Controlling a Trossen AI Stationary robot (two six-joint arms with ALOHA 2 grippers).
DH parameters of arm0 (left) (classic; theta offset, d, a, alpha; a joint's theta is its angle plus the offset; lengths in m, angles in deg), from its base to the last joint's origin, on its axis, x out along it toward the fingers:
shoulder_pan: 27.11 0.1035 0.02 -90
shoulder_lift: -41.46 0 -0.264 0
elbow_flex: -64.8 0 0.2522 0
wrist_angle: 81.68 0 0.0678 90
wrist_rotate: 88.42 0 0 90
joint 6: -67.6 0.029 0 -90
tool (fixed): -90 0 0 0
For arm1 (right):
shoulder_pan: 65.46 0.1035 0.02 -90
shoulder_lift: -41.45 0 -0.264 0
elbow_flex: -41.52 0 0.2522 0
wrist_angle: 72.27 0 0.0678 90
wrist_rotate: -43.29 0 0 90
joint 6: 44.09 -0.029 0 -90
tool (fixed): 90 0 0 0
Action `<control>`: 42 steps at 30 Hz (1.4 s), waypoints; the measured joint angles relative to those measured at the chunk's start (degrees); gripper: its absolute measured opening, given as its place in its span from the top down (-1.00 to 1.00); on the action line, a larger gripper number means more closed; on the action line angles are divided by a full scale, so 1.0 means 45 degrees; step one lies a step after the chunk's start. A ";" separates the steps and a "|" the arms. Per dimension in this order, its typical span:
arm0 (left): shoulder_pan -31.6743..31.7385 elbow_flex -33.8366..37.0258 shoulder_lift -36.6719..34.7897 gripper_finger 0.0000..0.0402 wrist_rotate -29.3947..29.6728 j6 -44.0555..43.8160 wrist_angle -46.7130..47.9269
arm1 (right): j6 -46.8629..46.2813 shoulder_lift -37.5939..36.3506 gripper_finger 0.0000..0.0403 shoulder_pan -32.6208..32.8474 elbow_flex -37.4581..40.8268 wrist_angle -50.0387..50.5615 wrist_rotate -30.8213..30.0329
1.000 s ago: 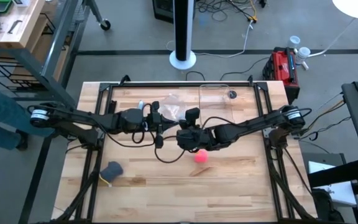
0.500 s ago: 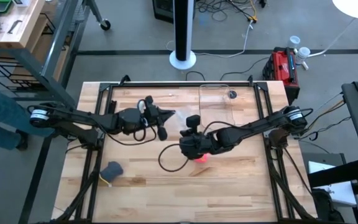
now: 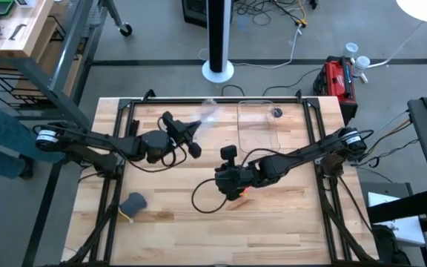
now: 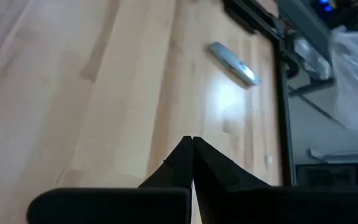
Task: Roll bandage
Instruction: Prepare the transparent zip bag
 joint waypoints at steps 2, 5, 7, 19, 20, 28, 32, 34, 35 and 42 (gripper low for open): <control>0.0008 0.0000 0.0000 1.00 -0.0073 0.0008 -0.0008 | -0.0039 -0.0002 1.00 -0.0034 0.0006 -0.0156 -0.0381; 0.0027 0.0000 0.0000 1.00 -0.0056 0.0118 0.0034 | -0.0186 -0.0060 1.00 -0.0011 -0.0034 -0.0278 -0.0524; -0.0004 0.0000 0.0000 1.00 0.0027 0.0423 0.0033 | -0.0486 -0.0259 1.00 0.0003 -0.0023 -0.0140 -0.0504; -0.0272 -0.0058 0.0010 1.00 -0.2986 0.1949 0.0735 | -0.1096 -0.2574 1.00 -0.0464 0.1087 -0.0857 0.0486; -0.0266 -0.0126 0.0016 1.00 -0.2990 0.1868 0.0733 | -0.0738 -0.2567 1.00 -0.0459 0.1093 -0.1050 0.0536; -0.0252 -0.0769 0.0029 1.00 -0.3291 0.1098 0.1993 | 0.1367 -0.1773 0.90 -0.0249 0.0533 -0.1332 0.0044; -0.0234 -0.1062 0.0029 1.00 -0.3336 0.0656 0.2893 | 0.1888 -0.1470 0.69 -0.0252 0.0153 -0.1382 -0.0772; -0.0234 -0.1175 0.0029 1.00 -0.3337 0.0483 0.3222 | 0.2149 -0.1362 0.57 -0.0235 0.0026 -0.1461 -0.1382; -0.0234 -0.1218 0.0029 1.00 -0.3344 0.0466 0.3346 | 0.2295 -0.1327 0.51 -0.0235 -0.0015 -0.1417 -0.1626; -0.0229 -0.1239 0.0029 1.00 -0.4748 0.0442 0.2661 | 0.2854 -0.1009 0.20 -0.0275 -0.0072 -0.1755 -0.1903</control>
